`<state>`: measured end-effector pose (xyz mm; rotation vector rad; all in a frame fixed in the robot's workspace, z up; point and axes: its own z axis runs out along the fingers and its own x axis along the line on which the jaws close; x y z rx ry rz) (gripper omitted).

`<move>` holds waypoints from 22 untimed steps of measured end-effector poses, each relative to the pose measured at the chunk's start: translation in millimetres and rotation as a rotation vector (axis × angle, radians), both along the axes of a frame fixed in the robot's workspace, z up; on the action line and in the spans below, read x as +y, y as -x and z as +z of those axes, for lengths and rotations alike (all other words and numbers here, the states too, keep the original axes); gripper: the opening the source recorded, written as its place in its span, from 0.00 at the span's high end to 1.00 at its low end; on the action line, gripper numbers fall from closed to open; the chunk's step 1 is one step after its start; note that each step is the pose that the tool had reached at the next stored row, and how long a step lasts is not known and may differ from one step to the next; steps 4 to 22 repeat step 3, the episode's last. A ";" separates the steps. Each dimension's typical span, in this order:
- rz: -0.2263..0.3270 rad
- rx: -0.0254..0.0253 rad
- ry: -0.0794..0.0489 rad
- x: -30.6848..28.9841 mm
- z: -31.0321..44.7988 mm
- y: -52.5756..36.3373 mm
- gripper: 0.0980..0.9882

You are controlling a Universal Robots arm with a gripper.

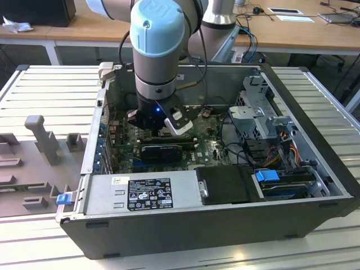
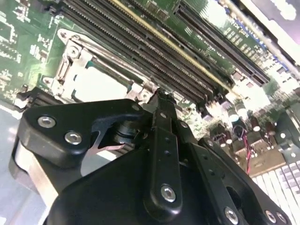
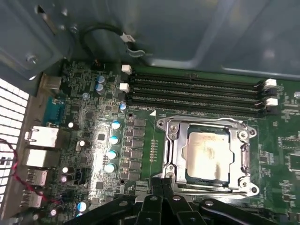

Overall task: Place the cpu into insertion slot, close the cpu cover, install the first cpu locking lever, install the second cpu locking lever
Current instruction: 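Install the second cpu locking lever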

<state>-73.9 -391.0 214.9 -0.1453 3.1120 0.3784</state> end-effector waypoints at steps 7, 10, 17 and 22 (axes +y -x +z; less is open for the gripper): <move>0.000 0.0001 0.000 0.0 8.7 0.0 0.99; 0.000 0.0001 0.000 0.0 8.7 0.0 0.99; 0.000 0.0001 0.000 0.0 8.7 0.0 0.99; 0.000 0.0001 0.000 0.0 8.7 0.0 0.99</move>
